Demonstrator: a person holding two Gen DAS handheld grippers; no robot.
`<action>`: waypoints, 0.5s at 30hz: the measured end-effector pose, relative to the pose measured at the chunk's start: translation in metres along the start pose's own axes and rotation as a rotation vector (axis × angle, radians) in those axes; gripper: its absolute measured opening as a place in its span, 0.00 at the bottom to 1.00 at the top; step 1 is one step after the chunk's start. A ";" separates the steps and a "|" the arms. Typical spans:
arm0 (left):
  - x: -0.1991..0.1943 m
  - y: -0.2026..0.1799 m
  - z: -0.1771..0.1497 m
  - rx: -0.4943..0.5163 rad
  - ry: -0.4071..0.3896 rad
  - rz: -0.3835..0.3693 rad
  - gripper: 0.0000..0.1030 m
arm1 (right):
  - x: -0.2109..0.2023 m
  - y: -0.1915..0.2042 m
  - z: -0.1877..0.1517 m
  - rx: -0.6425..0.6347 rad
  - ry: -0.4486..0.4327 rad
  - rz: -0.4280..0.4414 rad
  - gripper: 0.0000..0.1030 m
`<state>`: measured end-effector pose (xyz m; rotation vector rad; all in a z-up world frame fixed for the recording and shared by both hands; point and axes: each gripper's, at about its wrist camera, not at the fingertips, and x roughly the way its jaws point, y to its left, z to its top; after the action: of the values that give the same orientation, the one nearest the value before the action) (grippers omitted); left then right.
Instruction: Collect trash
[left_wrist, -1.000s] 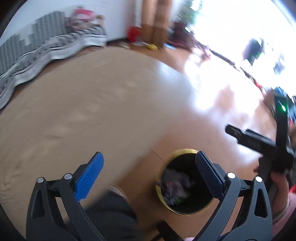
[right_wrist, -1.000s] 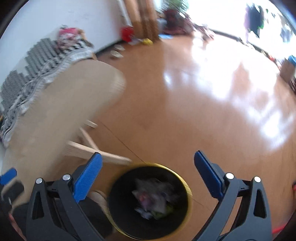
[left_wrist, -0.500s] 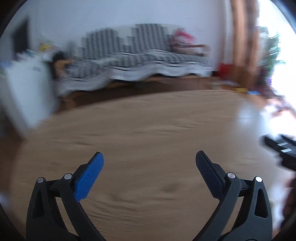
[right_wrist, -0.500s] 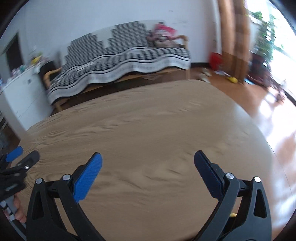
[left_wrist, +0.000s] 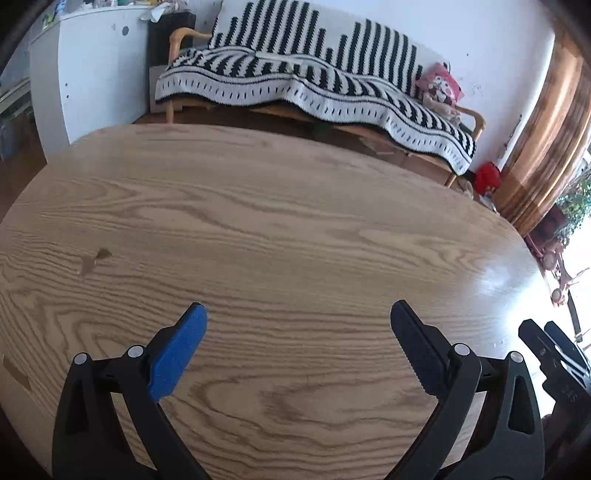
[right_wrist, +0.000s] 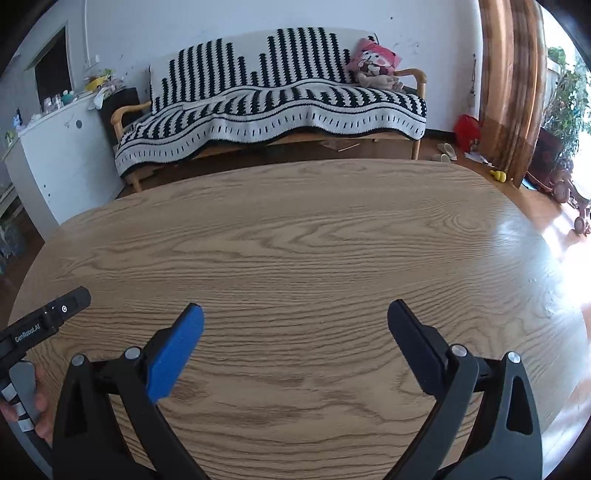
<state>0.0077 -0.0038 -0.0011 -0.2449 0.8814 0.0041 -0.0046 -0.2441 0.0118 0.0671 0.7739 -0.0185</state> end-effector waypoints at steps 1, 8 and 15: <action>0.004 -0.003 -0.002 0.018 0.021 0.004 0.94 | 0.001 -0.001 -0.001 0.000 0.003 0.001 0.93; 0.017 -0.009 -0.014 0.100 0.060 0.024 0.94 | 0.003 -0.006 -0.005 -0.008 0.020 0.010 0.93; 0.007 -0.012 -0.017 0.163 -0.004 0.057 0.94 | 0.006 -0.021 -0.005 0.076 0.050 0.053 0.93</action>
<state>0.0002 -0.0203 -0.0144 -0.0671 0.8800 -0.0144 -0.0044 -0.2645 0.0031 0.1604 0.8210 0.0045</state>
